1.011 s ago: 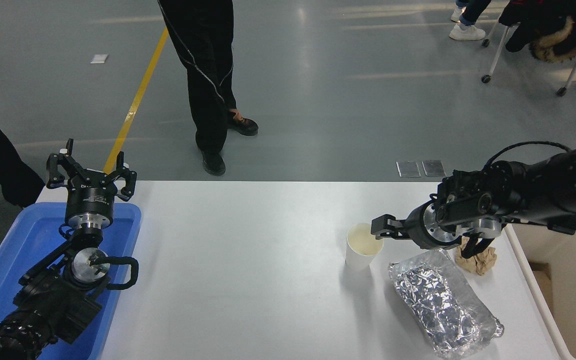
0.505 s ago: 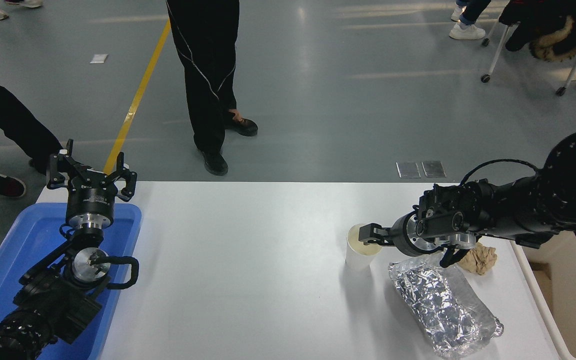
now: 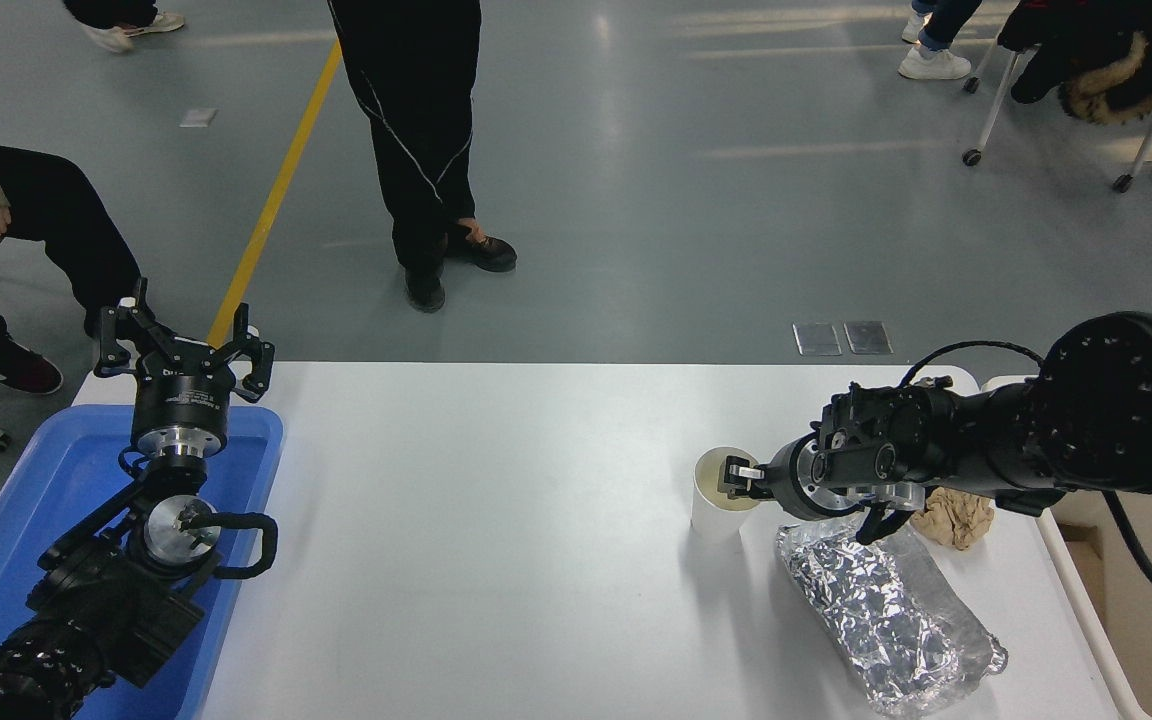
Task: Pick up paper cup place in dustbin
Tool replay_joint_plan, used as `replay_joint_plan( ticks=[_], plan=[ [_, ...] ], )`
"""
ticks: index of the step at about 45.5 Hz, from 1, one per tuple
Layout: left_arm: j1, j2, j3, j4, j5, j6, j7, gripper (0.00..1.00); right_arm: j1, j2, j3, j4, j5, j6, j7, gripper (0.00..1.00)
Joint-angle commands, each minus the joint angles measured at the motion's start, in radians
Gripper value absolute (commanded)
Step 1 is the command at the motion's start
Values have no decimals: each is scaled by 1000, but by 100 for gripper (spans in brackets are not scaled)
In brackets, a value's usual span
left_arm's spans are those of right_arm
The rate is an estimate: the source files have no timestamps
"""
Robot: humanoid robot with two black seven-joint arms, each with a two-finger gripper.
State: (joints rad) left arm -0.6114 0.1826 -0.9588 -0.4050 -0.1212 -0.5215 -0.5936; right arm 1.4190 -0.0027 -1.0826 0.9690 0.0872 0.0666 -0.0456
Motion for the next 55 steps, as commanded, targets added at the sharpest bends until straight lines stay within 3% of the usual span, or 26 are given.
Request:
replay_joint_plan(
  ticks=[1, 21, 29, 40, 55],
  plan=[
    [1, 0, 0, 0, 0, 0, 0, 99, 72, 3, -7, 17, 3, 5, 0, 0],
    [-1, 0, 0, 0, 0, 0, 0, 99, 606, -220, -62, 528, -44, 82, 10, 0],
    [1, 0, 0, 0, -1, 0, 0, 99, 923, -313, -128, 698, -49, 218, 13, 0],
    [1, 0, -3, 0, -2, 2, 0, 99, 1328, -391, -221, 720, -52, 556, 23, 0],
    [1, 0, -3, 0, -2, 3, -2, 99, 1378, -398, -281, 717, -58, 590, 24, 0]
  ],
)
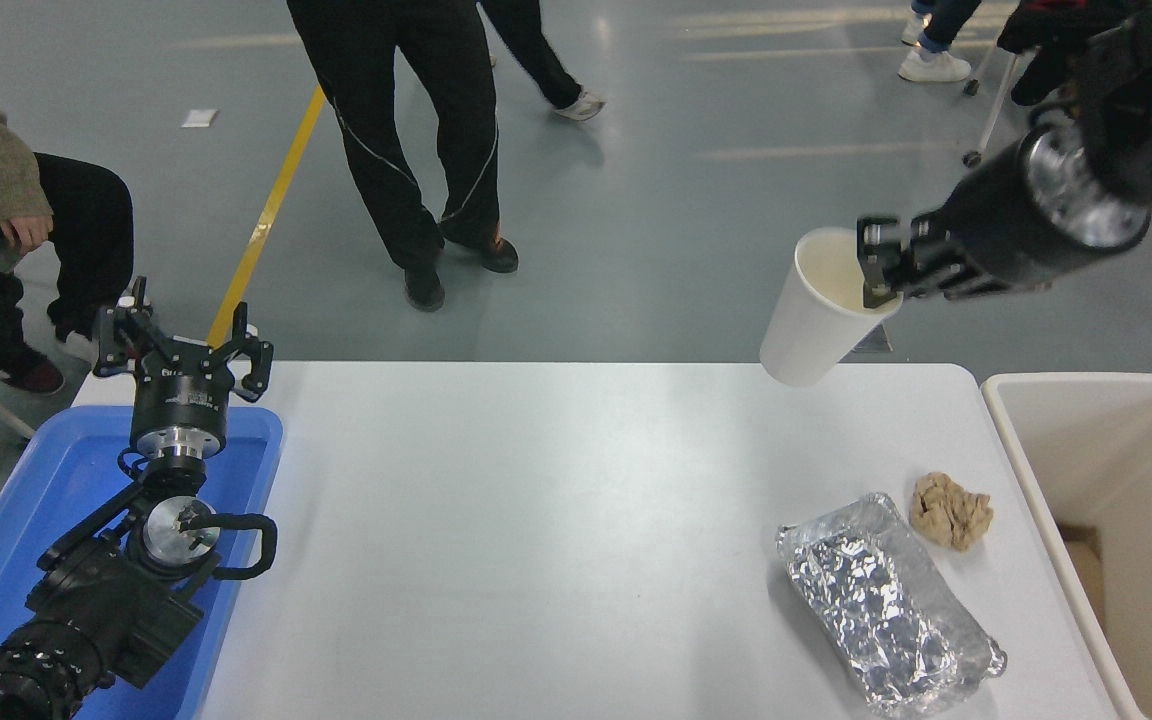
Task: Pick up paper cup place in dustbin
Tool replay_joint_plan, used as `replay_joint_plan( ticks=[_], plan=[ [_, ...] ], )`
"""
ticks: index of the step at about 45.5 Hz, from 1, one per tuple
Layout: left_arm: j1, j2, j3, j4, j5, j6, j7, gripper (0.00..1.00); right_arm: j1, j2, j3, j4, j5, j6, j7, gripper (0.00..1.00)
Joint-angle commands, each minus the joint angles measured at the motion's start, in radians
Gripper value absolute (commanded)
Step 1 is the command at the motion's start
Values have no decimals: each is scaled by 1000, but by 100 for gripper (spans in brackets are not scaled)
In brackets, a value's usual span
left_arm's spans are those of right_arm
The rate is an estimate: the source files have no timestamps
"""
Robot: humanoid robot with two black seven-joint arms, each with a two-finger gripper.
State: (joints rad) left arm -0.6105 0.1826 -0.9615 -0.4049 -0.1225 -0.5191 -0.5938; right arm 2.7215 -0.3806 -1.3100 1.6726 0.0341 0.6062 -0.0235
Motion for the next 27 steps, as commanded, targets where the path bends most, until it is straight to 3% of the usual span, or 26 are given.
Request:
replay_joint_plan(
  ticks=[1, 14, 27],
  plan=[
    [0, 0, 0, 0, 0, 1, -1, 99, 60, -23, -61, 10, -7, 43, 2, 0],
    [0, 0, 0, 0, 0, 1, -1, 99, -365, -199, -158, -171, -125, -172, -6, 0],
    [0, 0, 0, 0, 0, 1, -1, 99, -966, -319, -34, -681, -108, -296, -9, 0]
  ],
)
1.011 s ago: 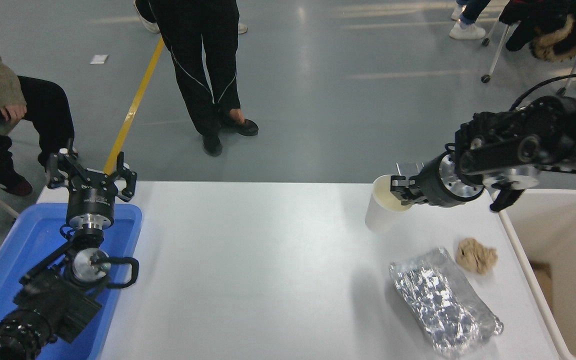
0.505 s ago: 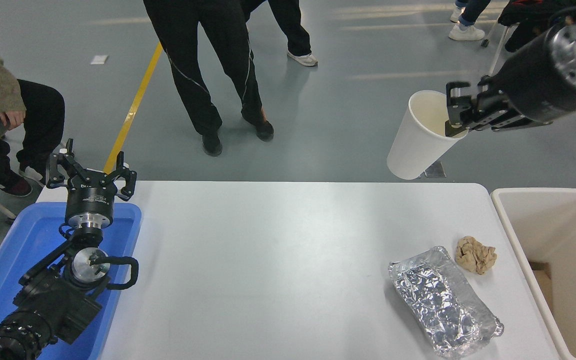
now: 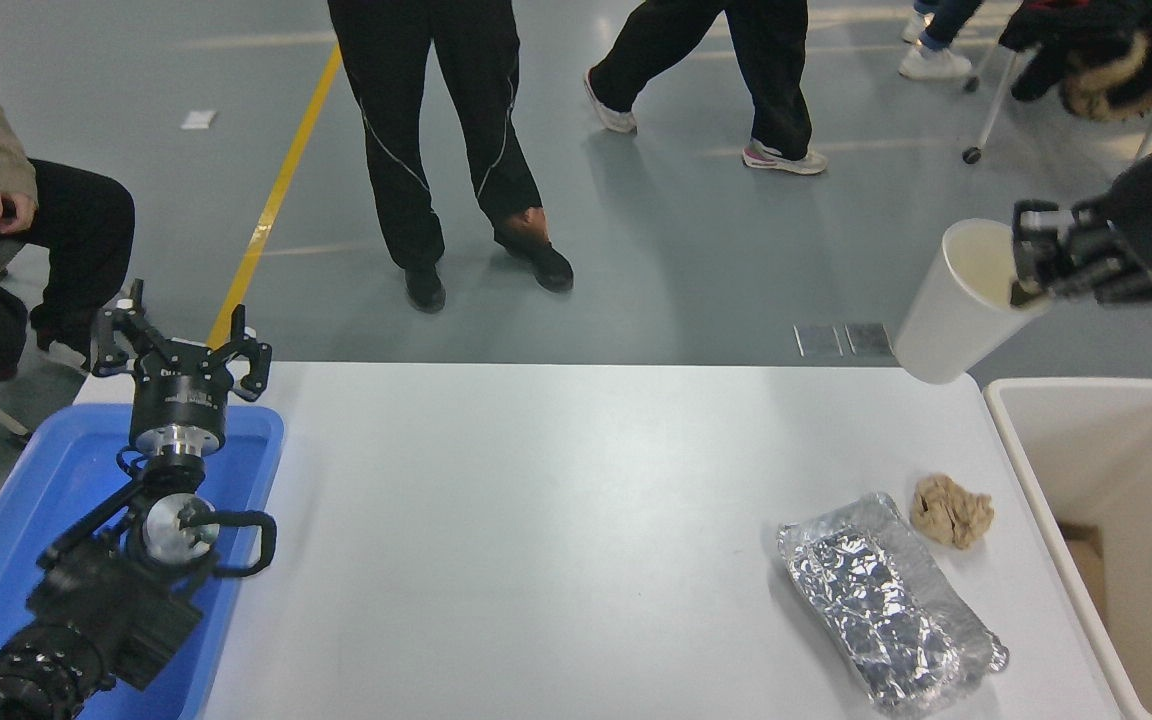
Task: Pick up paper cup place in dustbin
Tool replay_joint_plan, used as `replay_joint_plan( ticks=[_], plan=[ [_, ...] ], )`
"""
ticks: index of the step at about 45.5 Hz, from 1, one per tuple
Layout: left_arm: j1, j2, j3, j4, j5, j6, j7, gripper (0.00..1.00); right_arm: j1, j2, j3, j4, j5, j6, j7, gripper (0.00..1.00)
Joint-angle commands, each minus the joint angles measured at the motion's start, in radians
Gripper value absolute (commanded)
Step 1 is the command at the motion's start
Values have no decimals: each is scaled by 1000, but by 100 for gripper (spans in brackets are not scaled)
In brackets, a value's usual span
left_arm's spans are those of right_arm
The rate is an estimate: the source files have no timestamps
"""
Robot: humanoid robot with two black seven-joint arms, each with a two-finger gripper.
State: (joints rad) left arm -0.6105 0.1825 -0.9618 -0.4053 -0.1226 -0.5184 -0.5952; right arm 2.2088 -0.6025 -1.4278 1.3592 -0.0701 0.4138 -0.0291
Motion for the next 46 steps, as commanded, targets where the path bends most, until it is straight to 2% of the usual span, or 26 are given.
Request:
replay_joint_plan(
  ticks=[1, 7, 15, 26, 31, 44, 45, 46],
  plan=[
    [0, 0, 2, 0, 0, 0, 2, 99, -504, -102, 110, -408, -4, -109, -3, 0],
    [0, 0, 2, 0, 0, -2, 0, 99, -776, -118, 283, -623, 1, -130, -6, 0],
    [0, 0, 2, 0, 0, 0, 0, 99, -1105, -103, 489, -880, 95, -135, -8, 0],
    [0, 0, 2, 0, 0, -2, 2, 99, -1558, 111, 708, -1393, 136, -145, -8, 0],
    [0, 0, 2, 0, 0, -2, 0, 99, -1626, 170, 763, -1427, 135, -162, -8, 0],
    [0, 0, 2, 0, 0, 0, 0, 99, -1677, 205, 774, -1424, 133, -244, -22, 0],
    [0, 0, 0, 0, 0, 0, 0, 99, -1677, 205, 773, -1424, 134, -251, -22, 1],
    [0, 0, 2, 0, 0, 0, 0, 99, -1677, 205, 773, -1424, 135, -257, -22, 23]
  ],
)
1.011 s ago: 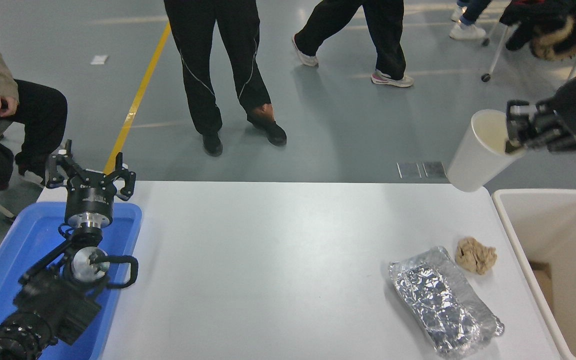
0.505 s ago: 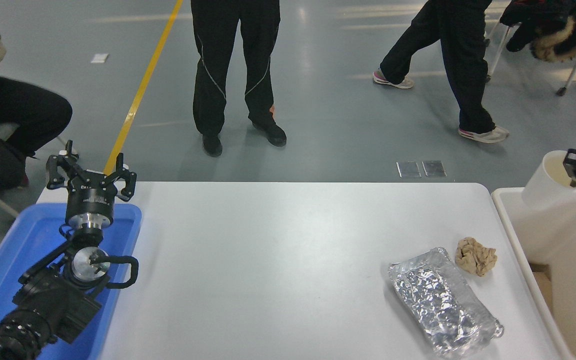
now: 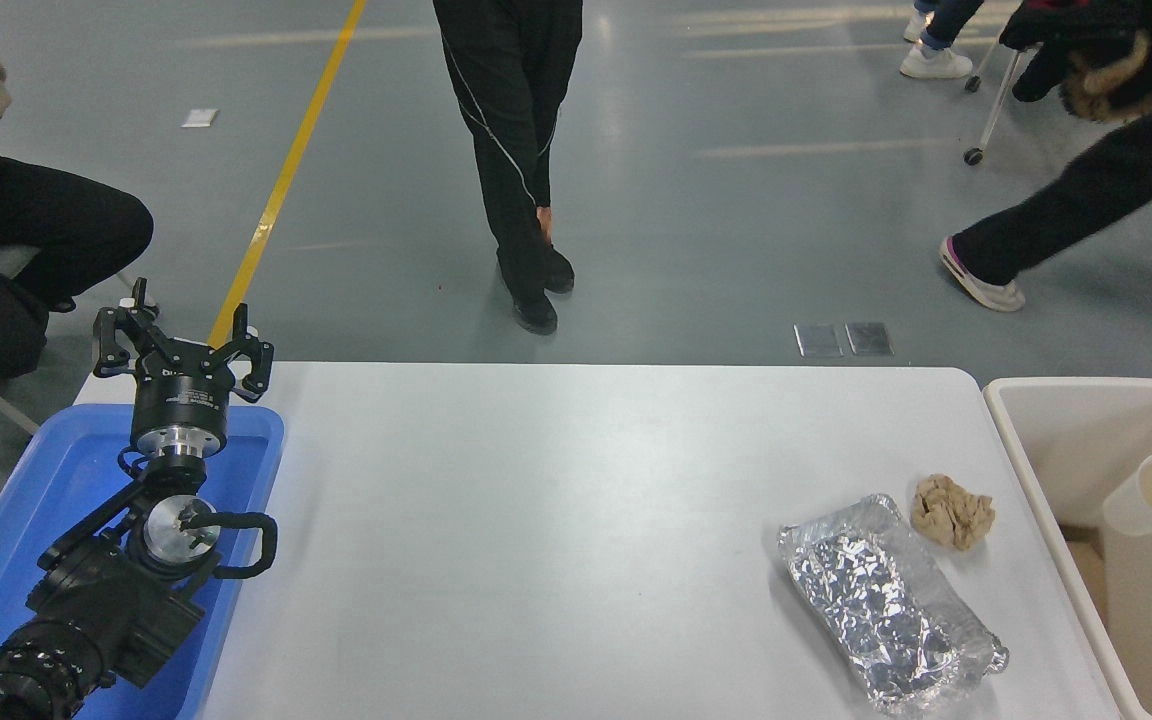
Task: Pick up paper cup place in dustbin
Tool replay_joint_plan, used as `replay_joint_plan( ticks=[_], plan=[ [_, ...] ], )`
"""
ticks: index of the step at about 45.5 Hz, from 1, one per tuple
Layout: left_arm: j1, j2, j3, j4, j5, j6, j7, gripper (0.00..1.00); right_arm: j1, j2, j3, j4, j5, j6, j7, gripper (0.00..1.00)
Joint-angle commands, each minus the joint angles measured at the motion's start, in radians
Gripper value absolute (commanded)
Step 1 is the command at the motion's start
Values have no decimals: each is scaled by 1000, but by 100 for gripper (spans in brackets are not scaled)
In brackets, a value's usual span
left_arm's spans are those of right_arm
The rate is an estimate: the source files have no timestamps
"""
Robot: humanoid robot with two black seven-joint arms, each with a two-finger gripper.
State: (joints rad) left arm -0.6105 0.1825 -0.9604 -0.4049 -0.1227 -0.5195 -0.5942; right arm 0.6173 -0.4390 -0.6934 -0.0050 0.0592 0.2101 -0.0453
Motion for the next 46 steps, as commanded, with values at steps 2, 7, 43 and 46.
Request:
replay_joint_plan(
  ticks=[2, 7, 43, 46],
  plan=[
    [0, 0, 0, 0, 0, 1, -1, 99, -85, 43, 38, -61, 7, -81, -4, 98],
    [0, 0, 0, 0, 0, -1, -1, 99, -76, 45, 40, -63, 14, -92, -4, 100],
    [-3, 0, 3, 0, 3, -4, 2, 99, 915, -227, -403, 1046, -16, -77, 15, 100],
    [-3, 2, 2, 0, 3, -4, 2, 99, 1072, -210, -463, 1207, -16, -71, 13, 100]
  ],
)
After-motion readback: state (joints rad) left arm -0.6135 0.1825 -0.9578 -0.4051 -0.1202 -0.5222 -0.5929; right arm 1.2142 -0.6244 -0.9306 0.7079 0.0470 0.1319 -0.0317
